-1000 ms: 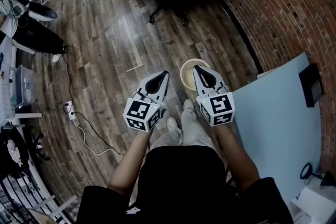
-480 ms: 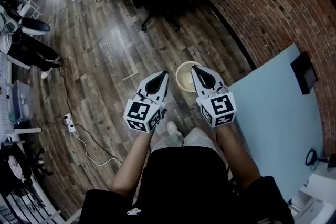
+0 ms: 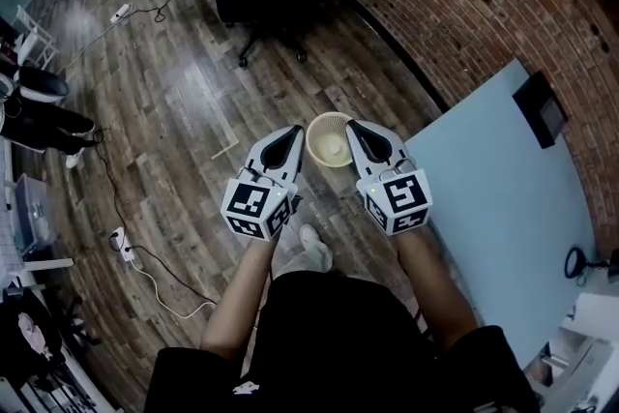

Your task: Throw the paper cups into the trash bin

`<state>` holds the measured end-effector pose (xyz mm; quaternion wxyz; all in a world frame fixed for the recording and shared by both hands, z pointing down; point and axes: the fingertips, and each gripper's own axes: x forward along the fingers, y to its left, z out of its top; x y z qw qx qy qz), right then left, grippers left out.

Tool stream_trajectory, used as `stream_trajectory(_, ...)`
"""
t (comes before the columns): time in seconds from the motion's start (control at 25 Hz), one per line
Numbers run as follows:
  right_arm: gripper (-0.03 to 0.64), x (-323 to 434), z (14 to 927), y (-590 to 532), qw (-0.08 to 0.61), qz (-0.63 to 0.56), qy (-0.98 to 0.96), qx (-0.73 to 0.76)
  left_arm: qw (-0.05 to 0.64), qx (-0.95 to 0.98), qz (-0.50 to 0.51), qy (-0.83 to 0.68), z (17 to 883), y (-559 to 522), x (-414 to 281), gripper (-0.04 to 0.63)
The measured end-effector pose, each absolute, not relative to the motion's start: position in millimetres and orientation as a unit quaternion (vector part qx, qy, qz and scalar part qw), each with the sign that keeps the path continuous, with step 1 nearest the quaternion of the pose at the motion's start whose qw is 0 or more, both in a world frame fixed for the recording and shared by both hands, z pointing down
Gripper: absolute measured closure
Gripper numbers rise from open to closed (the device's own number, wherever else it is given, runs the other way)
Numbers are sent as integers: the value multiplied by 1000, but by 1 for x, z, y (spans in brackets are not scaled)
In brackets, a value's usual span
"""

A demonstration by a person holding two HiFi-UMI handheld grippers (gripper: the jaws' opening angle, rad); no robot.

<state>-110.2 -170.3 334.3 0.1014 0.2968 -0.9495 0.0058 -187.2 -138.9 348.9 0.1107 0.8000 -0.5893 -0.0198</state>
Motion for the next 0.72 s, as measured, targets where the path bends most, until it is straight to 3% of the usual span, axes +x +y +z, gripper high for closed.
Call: stream_trajectory(0.72, 611, -1, 298, -53, 45, 1, -942, 333, 82, 837, -7, -541, 317, -34, -64, 586)
